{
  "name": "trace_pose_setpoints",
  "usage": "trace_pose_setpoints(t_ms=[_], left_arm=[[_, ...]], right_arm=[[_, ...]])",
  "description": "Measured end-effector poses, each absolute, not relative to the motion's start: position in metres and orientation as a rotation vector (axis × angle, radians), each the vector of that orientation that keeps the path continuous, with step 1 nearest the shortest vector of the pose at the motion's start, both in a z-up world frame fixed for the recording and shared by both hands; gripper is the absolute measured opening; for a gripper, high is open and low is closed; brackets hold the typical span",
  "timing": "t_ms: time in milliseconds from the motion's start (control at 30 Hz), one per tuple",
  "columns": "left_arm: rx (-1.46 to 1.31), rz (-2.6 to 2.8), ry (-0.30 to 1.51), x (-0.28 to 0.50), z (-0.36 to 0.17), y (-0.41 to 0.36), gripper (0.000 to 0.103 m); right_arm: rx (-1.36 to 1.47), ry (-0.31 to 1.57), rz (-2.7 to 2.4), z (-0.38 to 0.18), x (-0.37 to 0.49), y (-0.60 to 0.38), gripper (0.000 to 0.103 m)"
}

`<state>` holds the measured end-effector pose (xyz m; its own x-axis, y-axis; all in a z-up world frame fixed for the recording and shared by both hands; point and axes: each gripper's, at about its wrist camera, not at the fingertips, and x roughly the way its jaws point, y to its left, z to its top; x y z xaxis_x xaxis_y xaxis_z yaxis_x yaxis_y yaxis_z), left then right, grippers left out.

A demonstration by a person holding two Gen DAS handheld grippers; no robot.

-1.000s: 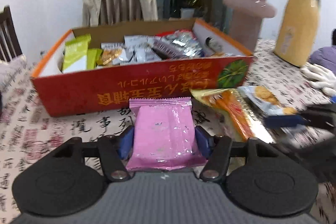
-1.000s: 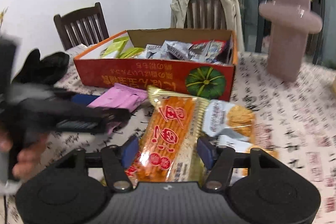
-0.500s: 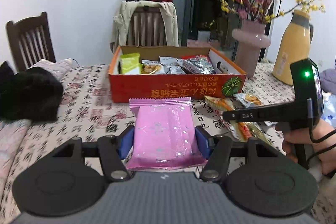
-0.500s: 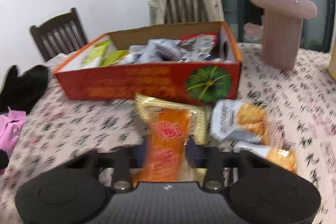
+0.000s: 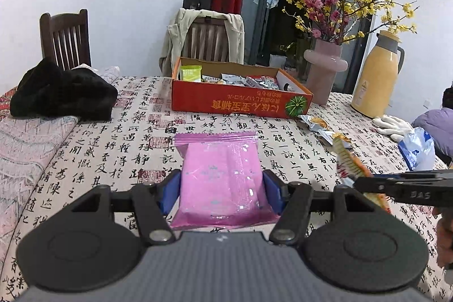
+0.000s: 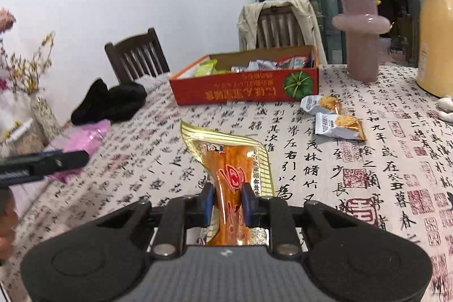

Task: Organize snacks
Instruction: 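Carry both packets into the cardboard box and open both tools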

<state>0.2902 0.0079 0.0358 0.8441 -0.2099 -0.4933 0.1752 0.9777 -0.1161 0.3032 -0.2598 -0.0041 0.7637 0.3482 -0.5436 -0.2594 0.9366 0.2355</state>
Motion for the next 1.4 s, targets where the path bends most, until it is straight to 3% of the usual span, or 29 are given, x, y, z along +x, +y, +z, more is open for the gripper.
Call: trace_pose_setpoints(t_ms=[267, 600, 833, 1067, 1167, 1267, 1333, 1400], left_arm=[[-0.044, -0.227, 0.512, 0.333, 0.053, 0.007, 0.062], [0.011, -0.221, 0.495, 0.549, 0.083, -0.03, 0.062], [0.019, -0.213, 0.575, 0.688, 0.054, -0.067, 0.062], [0.084, -0.117, 0.668, 0.745, 0.02, -0.086, 0.064], [0.069, -0.164, 0.693, 0.744, 0.013, -0.085, 0.076], [0.085, -0.174, 0.662, 0.732, 0.02, -0.082, 0.077], [0.08, -0.17, 0.656, 0.726, 0.029, -0.08, 0.077], [0.072, -0.181, 0.639, 0.715, 0.043, -0.077, 0.078]], right_arm=[[0.156, 0.57, 0.349, 0.016, 0.33, -0.266, 0.02], [0.161, 0.507, 0.312, 0.071, 0.519, -0.274, 0.02], [0.167, 0.596, 0.172, 0.048, 0.661, -0.27, 0.02], [0.104, 0.729, 0.046, -0.001, 0.733, -0.262, 0.02], [0.046, 0.721, 0.044, -0.012, 0.729, -0.253, 0.025], [-0.017, 0.739, 0.055, -0.014, 0.727, -0.248, 0.038], [0.021, 0.752, 0.073, -0.011, 0.724, -0.253, 0.054], [0.055, 0.736, 0.077, -0.002, 0.717, -0.259, 0.057]])
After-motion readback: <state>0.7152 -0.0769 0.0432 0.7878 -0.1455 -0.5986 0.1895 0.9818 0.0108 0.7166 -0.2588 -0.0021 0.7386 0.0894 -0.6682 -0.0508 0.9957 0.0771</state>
